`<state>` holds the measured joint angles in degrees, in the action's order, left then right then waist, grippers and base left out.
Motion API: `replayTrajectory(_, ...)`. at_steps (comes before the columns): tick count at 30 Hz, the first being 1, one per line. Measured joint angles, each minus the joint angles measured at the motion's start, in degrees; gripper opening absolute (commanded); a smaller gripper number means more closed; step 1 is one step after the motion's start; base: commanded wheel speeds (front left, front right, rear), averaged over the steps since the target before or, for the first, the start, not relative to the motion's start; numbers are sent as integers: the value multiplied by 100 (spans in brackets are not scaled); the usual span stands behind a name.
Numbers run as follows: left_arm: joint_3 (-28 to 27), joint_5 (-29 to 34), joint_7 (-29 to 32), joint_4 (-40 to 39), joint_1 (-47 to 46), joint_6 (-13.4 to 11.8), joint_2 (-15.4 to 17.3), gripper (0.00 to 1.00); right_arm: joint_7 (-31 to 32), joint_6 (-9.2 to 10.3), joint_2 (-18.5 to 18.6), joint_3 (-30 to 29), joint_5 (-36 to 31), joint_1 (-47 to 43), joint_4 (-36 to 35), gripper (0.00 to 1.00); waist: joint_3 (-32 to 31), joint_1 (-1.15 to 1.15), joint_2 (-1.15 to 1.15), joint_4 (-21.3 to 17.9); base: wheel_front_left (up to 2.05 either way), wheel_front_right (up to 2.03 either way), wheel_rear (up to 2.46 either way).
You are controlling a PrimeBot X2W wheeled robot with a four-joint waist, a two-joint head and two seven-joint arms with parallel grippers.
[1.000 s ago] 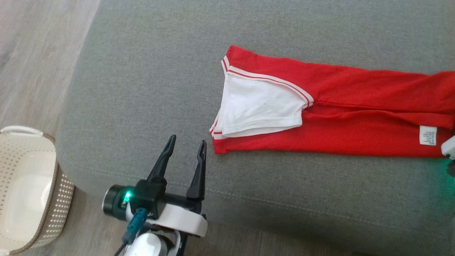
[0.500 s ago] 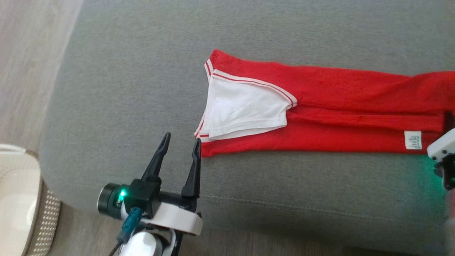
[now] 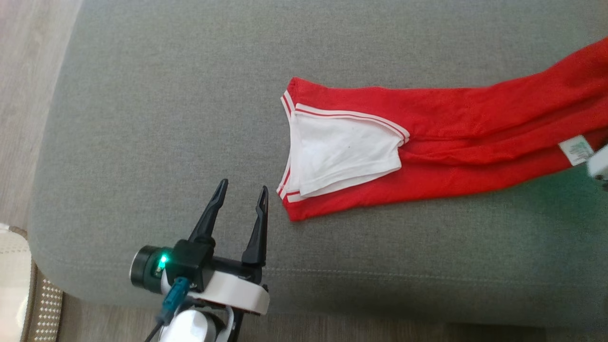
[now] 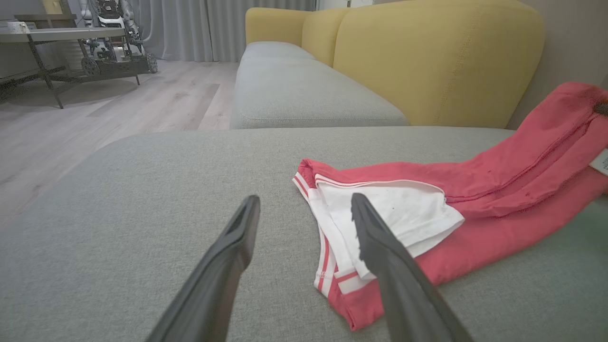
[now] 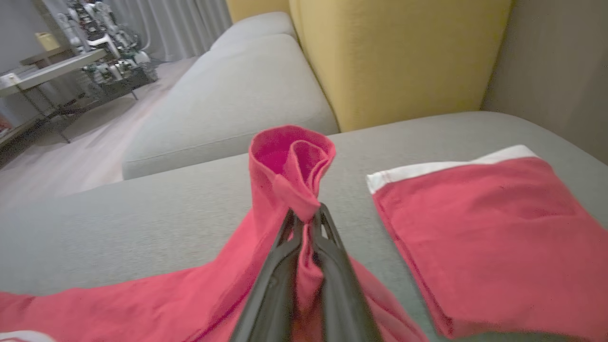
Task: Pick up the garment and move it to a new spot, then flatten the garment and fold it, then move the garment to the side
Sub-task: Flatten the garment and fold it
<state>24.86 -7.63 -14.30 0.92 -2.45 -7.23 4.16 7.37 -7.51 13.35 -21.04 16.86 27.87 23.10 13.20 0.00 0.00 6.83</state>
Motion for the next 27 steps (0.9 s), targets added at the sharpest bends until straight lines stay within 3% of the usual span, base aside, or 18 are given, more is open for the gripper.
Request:
replayTrajectory(7,-80,0,0,62,2,30,-56,100,791,1,-447,621,57,-425,-1604,0,-149,0,0,113,0,0,0)
replayTrajectory(14,-98,-1,0,101,18,70,-70,100,1139,1,-829,1277,200,-524,-2160,0,-301,0,0,317,0,0,0)
replayTrajectory(19,-75,-2,0,127,147,76,-80,100,1148,1,-964,1817,297,-468,-1741,0,-423,0,0,632,0,0,0)
replayTrajectory(27,49,-60,0,144,193,75,-85,100,643,1,-965,2407,708,196,-286,0,-451,0,0,1122,0,0,0)
